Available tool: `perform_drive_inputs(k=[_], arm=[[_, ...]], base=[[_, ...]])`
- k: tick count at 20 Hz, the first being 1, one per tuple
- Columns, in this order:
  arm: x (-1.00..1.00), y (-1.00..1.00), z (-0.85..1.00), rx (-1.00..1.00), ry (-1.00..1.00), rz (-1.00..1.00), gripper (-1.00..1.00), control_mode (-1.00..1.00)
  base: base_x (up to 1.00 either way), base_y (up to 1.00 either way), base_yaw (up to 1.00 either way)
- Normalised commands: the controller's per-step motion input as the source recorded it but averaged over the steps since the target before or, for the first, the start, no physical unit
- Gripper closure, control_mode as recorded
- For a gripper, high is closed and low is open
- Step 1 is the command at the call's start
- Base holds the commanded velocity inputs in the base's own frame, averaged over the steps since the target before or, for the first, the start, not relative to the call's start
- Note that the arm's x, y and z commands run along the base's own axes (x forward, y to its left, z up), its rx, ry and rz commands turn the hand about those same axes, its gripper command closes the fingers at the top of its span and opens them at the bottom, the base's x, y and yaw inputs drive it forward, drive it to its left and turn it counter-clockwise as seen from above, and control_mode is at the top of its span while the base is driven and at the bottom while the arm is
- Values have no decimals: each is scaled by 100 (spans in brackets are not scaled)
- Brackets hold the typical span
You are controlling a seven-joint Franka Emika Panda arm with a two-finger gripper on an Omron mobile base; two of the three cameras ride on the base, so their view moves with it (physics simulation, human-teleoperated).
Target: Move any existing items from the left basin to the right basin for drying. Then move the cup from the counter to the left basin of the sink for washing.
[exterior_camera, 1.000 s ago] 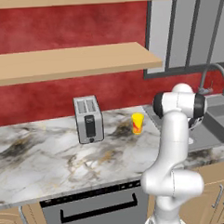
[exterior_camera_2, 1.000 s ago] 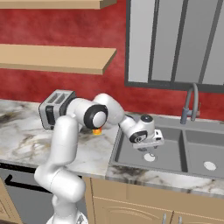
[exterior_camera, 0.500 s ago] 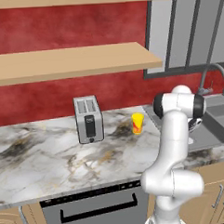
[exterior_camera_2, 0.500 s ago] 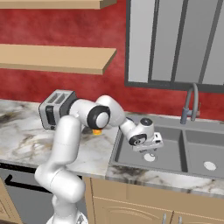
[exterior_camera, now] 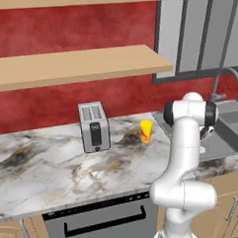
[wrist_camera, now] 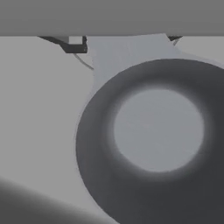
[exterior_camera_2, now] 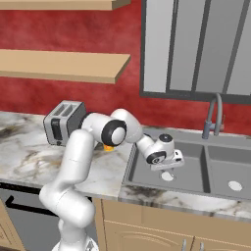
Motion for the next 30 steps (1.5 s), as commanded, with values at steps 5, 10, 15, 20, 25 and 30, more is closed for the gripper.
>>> perform_drive_inputs(k=[5, 10, 15, 20, 25, 30], arm=[[0, 0, 0, 0, 0, 0, 100, -100], [-10, 0, 14, -2, -2, -3, 100, -100], [-26, -6, 41, -9, -6, -10, 100, -100], [-16, -14, 38, -8, -5, -10, 100, -100], [-30, -18, 37, -9, -9, -9, 100, -100], [-37, -21, 50, -8, -11, -7, 100, -100]], base=[[0, 0, 0], [0, 0, 0], [0, 0, 0], [0, 0, 0], [0, 0, 0], [0, 0, 0]])
